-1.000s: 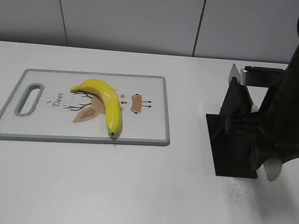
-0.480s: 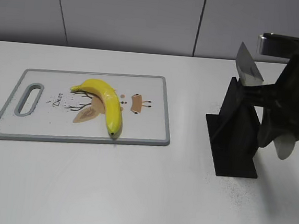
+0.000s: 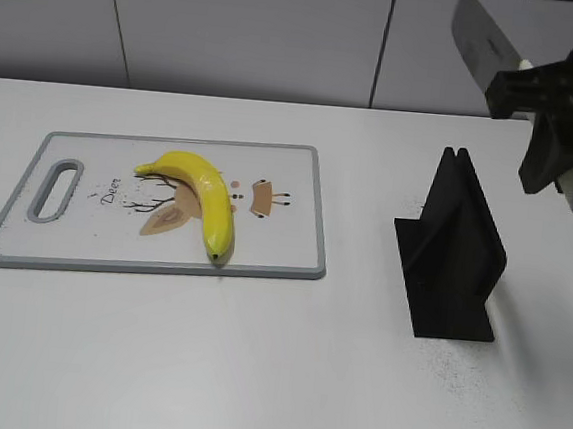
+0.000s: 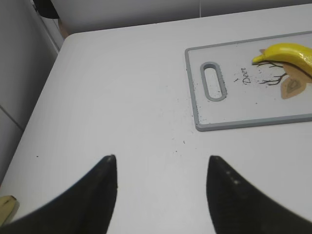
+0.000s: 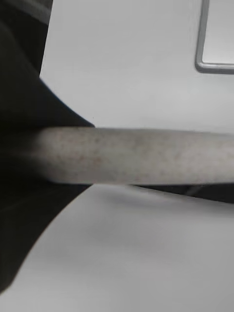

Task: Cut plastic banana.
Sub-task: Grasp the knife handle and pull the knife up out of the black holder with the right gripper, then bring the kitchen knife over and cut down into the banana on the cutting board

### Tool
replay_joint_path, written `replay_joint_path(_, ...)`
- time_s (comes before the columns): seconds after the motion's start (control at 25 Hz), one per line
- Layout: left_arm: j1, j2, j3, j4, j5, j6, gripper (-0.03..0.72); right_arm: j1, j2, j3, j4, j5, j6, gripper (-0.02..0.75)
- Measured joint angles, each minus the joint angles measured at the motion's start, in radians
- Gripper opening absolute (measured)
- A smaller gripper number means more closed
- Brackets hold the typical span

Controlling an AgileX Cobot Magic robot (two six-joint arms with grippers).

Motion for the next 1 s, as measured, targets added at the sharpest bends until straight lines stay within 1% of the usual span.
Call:
replay_joint_path(0.08,0.000,0.001,0.000,0.000,-0.005,0.008,0.553,-0.002,0.000,-0.030,0.000,0.001,-0.112,0.190)
replay_joint_path(0.2,0.000,0.027,-0.001,-0.008,-0.008,0.032,0.532,-0.027,0.012,-0.075,0.010,0.006,-0.279,0.190)
replay_joint_path(0.32,0.000,0.081,-0.016,-0.036,-0.022,0.051,0.525,-0.055,0.060,-0.129,0.010,0.007,-0.440,0.190)
replay_joint_path(0.44,0.000,0.146,-0.044,-0.063,-0.039,0.078,0.525,-0.065,0.122,-0.184,0.007,0.008,-0.595,0.190)
replay_joint_path(0.52,0.000,0.208,-0.069,-0.095,-0.053,0.113,0.525,-0.065,0.166,-0.226,0.014,0.008,-0.733,0.190)
replay_joint_path(0.64,0.000,0.314,-0.122,-0.166,-0.071,0.228,0.526,-0.065,0.230,-0.286,0.033,0.008,-0.942,0.190)
replay_joint_path(0.8,0.000,0.486,-0.218,-0.282,-0.081,0.462,0.527,-0.065,0.308,-0.360,0.038,0.008,-1.219,0.190)
replay_joint_path(0.92,0.000,0.627,-0.304,-0.373,-0.075,0.657,0.529,-0.065,0.365,-0.421,0.068,0.008,-1.350,0.190)
replay_joint_path(1.0,0.000,0.736,-0.374,-0.437,-0.064,0.783,0.529,-0.065,0.402,-0.458,0.101,0.008,-1.402,0.190)
